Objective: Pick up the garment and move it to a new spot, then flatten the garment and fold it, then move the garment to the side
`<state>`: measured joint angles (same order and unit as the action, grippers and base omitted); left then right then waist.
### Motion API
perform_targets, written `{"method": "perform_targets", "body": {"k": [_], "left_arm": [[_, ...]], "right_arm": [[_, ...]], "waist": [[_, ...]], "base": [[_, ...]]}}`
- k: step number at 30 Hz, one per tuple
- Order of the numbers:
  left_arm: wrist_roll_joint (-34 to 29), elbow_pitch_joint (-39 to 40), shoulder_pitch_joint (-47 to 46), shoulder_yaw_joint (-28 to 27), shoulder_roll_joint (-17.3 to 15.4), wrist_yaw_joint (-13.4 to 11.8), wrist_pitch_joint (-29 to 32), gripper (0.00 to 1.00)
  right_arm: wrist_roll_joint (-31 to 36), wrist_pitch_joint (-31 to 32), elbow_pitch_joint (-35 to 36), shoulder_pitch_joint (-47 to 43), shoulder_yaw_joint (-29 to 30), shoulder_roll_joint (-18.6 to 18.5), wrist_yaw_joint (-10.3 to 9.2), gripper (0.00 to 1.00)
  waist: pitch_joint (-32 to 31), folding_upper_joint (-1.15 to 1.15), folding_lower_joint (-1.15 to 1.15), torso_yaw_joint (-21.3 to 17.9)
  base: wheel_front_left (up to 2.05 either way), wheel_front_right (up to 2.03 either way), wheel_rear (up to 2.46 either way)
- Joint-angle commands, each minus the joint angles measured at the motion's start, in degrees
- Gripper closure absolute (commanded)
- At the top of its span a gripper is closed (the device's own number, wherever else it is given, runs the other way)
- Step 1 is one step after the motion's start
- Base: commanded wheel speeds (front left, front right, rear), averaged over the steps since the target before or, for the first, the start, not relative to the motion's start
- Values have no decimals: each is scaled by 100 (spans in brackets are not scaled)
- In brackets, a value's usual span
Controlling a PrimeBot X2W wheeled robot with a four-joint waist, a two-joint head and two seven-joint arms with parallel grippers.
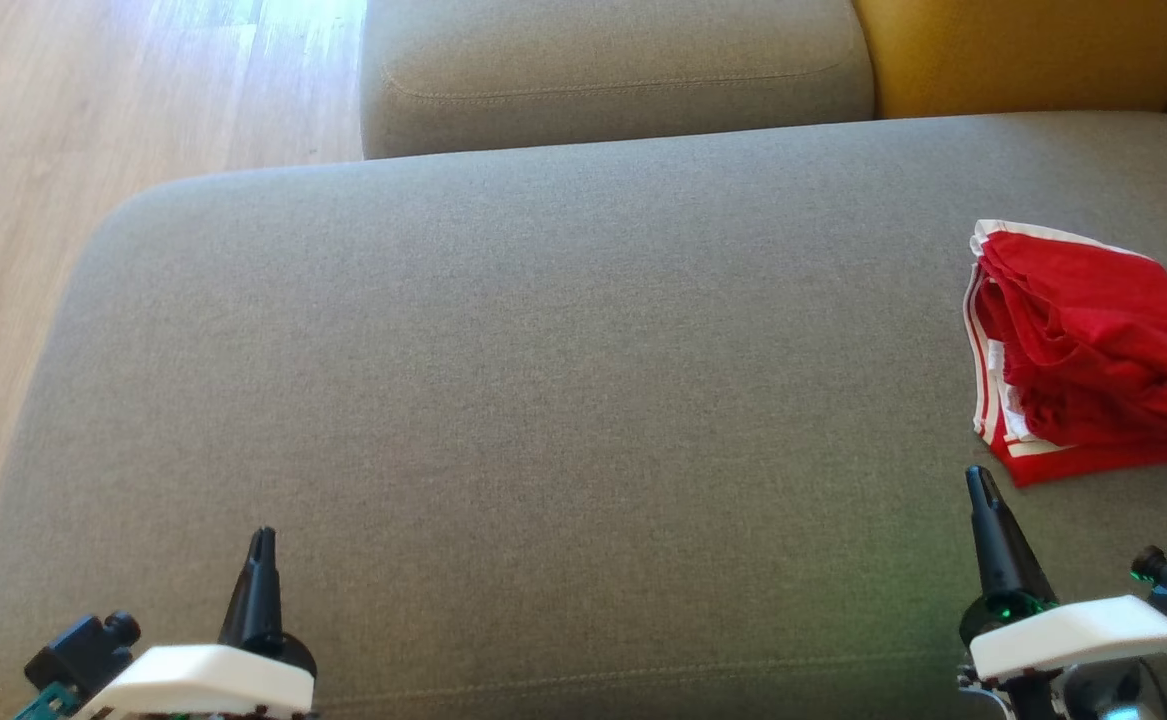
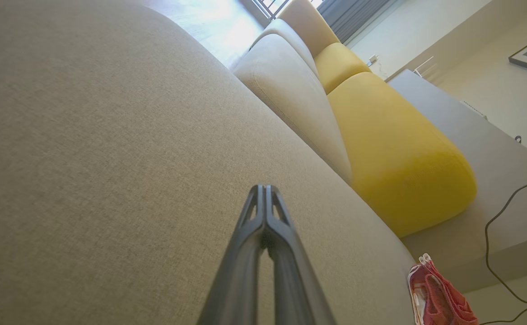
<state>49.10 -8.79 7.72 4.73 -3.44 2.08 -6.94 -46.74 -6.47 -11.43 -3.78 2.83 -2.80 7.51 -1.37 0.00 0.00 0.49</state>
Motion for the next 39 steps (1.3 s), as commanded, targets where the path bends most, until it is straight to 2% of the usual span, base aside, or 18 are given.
{"method": "perform_targets", "body": {"k": [1, 39], "left_arm": [[185, 146, -352, -161, -101, 42, 43, 100], [2693, -233, -938, -561, -122, 329, 668, 100]], "right_arm": [[-204, 64, 163, 324, -31, -113, -1, 100], [-2795, 689, -74, 702, 94, -129, -2, 100]], "waist": [[4, 0, 0, -1], [91, 0, 0, -29]], "base": [[0, 0, 0], [0, 0, 0]]}}
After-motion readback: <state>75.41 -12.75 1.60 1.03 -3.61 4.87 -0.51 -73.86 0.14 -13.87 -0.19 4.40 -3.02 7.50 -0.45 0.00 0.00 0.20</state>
